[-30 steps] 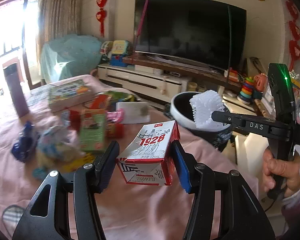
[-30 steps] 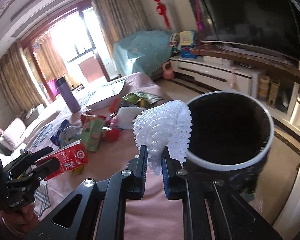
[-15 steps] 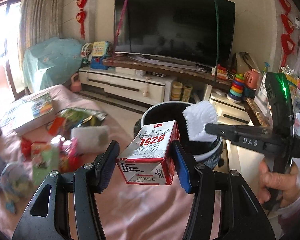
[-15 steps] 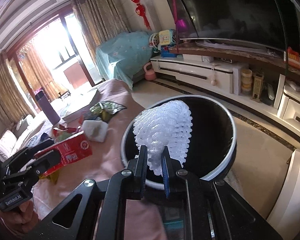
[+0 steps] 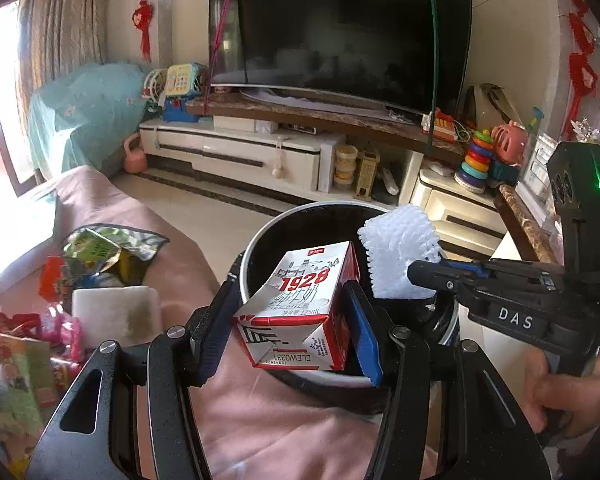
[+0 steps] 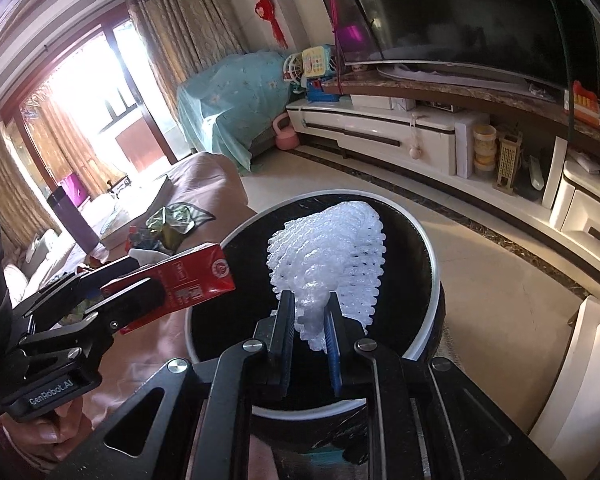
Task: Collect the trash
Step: 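Carry the brush and carton to the trash bin and release both, then move both tools back over the table toward the snack wrappers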
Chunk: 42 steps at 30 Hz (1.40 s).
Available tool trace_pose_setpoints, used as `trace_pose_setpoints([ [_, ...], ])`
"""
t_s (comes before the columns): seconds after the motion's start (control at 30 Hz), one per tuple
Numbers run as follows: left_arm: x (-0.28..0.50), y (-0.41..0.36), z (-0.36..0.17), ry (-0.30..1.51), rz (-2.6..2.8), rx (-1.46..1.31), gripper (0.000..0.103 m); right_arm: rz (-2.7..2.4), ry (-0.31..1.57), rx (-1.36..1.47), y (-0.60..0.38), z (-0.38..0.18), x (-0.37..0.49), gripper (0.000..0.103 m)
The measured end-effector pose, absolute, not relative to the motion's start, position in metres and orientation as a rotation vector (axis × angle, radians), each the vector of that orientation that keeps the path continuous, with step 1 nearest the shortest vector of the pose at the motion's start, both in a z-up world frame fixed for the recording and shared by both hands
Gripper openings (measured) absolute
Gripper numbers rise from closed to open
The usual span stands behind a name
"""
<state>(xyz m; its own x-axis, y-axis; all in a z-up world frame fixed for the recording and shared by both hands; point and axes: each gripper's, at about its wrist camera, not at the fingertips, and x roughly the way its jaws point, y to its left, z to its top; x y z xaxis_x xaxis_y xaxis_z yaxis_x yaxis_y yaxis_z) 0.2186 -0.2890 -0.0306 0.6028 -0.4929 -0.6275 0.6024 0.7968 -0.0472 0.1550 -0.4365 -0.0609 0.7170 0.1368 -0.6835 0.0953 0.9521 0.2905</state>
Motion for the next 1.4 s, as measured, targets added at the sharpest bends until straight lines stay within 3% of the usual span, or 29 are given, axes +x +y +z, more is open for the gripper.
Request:
trace_pose_setpoints([
  [0.13,0.225,-0.293,-0.037,0.718,-0.636,0.175,0.055,0.01,0.782,0.322,-0.442,-0.064,0.159,0.025],
  [0.23,0.224,-0.289,-0.037,0.717,-0.628,0.162,0.071,0.004,0.781,0.341,-0.447,-0.065,0.158,0.04],
  [0.4,0.213,-0.273,-0.03,0.696,-0.611,0.131,0.076,-0.008,0.76,0.372,-0.451,-0.063,0.149,0.047],
  [0.47,0.209,-0.263,-0.029,0.688,-0.601,0.117,0.079,-0.01,0.749,0.383,-0.45,-0.061,0.146,0.056],
  [0.53,0.204,-0.25,-0.028,0.69,-0.582,0.094,0.081,-0.008,0.734,0.389,-0.447,-0.059,0.142,0.071],
  [0.6,0.199,-0.237,-0.028,0.691,-0.568,0.072,0.082,-0.01,0.719,0.383,-0.441,-0.057,0.138,0.078],
  [0.8,0.177,-0.189,-0.029,0.681,-0.501,0.026,0.082,0.015,0.699,0.388,-0.413,-0.05,0.13,0.079],
  [1.0,0.158,-0.143,-0.03,0.66,-0.421,0.002,0.083,0.083,0.701,0.381,-0.369,-0.051,0.125,0.088],
  [1.4,0.143,-0.045,-0.039,0.665,-0.245,-0.086,0.084,0.212,0.78,0.322,-0.286,-0.069,0.129,0.089],
])
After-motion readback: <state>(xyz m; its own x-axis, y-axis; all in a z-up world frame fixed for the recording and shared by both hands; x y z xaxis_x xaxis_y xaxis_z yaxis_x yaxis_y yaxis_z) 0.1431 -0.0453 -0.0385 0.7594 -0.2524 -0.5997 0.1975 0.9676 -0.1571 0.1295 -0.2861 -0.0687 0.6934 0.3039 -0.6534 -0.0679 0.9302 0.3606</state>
